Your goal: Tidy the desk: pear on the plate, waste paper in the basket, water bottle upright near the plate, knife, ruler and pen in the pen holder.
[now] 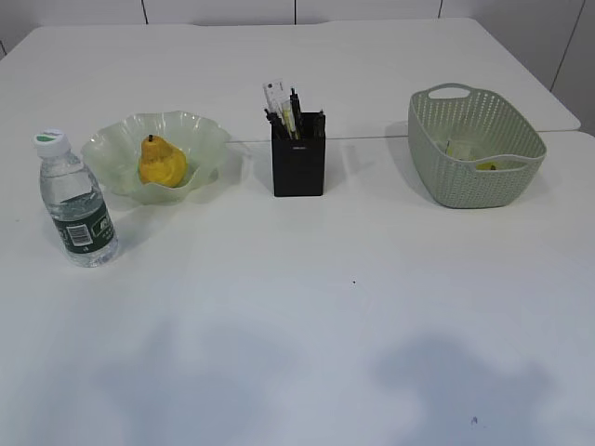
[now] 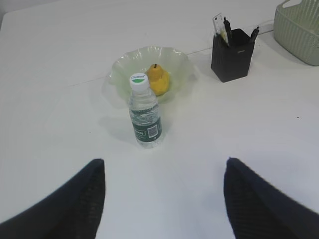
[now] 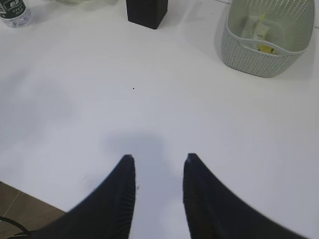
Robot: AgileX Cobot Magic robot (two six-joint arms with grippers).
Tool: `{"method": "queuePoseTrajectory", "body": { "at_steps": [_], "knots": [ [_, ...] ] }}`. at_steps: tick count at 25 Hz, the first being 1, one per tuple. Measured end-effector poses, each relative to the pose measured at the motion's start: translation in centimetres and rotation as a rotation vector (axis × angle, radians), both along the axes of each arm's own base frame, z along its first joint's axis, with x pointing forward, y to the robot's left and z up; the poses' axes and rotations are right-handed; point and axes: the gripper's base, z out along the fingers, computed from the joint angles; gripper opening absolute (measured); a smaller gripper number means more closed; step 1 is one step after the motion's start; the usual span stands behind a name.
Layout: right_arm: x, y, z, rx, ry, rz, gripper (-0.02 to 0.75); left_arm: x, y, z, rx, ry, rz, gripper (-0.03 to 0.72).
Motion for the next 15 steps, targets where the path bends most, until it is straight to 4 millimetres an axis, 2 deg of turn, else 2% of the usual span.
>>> {"method": "queuePoseTrajectory", "body": {
  "at_steps": [8, 15],
  "knots": [
    [0.05, -0.17, -0.01, 0.026, 0.012, -0.049, 0.51, -0.02, -0.05, -0.01, -0.005, 0.003, -0.003, 0.526],
    [-0.33, -0.9, -0.65, -0.032, 0.091, -0.111, 0.549, -0.41, -0.23, -0.68, -0.007, 0.087, -0.025, 0.526]
  ]
}}
